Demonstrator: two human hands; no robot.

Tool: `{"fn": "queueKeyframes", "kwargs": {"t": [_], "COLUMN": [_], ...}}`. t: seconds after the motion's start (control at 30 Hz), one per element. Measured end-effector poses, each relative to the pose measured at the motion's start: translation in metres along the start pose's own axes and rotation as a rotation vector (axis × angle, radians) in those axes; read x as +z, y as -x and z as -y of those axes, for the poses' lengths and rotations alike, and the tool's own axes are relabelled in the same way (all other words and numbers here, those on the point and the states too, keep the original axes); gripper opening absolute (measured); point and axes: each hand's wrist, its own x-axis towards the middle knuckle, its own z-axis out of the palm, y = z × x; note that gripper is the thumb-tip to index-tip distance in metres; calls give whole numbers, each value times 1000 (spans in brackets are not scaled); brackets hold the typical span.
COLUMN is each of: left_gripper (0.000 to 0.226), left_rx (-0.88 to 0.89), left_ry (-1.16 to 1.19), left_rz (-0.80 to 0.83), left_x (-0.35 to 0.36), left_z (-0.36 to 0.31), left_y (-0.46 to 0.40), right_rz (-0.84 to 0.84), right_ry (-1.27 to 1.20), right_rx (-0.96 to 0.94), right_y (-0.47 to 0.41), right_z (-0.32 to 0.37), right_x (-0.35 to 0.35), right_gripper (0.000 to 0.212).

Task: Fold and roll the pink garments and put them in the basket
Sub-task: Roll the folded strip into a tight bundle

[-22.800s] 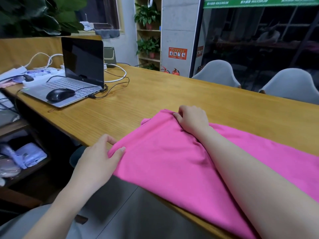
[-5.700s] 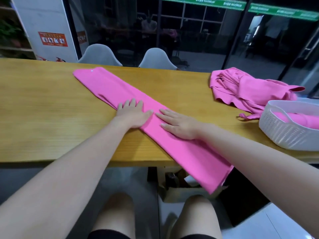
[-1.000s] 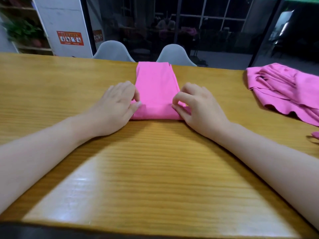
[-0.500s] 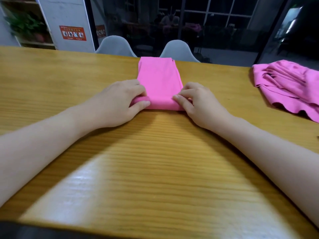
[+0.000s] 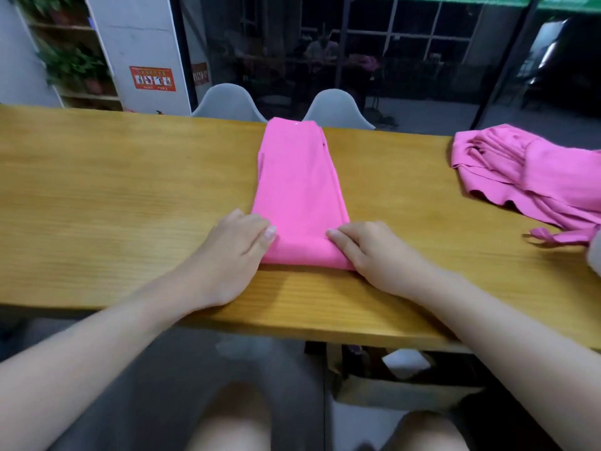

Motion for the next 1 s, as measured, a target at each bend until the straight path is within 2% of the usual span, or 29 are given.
{"fn": "queueKeyframes", "kwargs": {"t": [0.07, 0.2, 0.3, 0.4, 0.5, 0.57, 0.6, 0.67, 0.73, 0.87, 1.0], "left_gripper": [41, 45, 40, 38, 26, 23, 22, 23, 29, 38, 43], "left_rx": [-48, -259, -386, -333, -101, 43, 60, 19, -65, -196, -183], "left_ry": [-40, -108, -68, -88, -225, -376, -436, -487, -407, -294, -359], "left_rz": [-36, 71, 146, 126, -114, -176, -181, -152, -81, 90, 99], "left_x": [-2, -7, -9, -9, -4, -3, -4, -8, -11, -14, -10], "left_z": [-14, -31, -33, -29, -26, -27, -28, -29, -29, -23, -14], "left_y": [25, 25, 19, 23, 37, 44, 43, 36, 23, -7, -17], "right_rz": [-33, -347, -367, -296, -189, -128, -91, -51, -81, -350, -350], "right_ry": [-8, 243, 368, 242, 142, 47, 2, -14, 23, 311, 317], "right_rx": [-35, -186, -272, -191, -135, -84, -36, 35, 46, -145, -174], "right_y": [24, 52, 66, 60, 42, 31, 26, 17, 12, 20, 27], "right_z": [11, 27, 32, 30, 25, 24, 24, 26, 30, 36, 34], "right_x": [4, 13, 17, 16, 13, 7, 5, 3, 5, 17, 28], "right_gripper": [47, 36, 31, 30, 28, 31, 33, 38, 33, 13, 23]}}
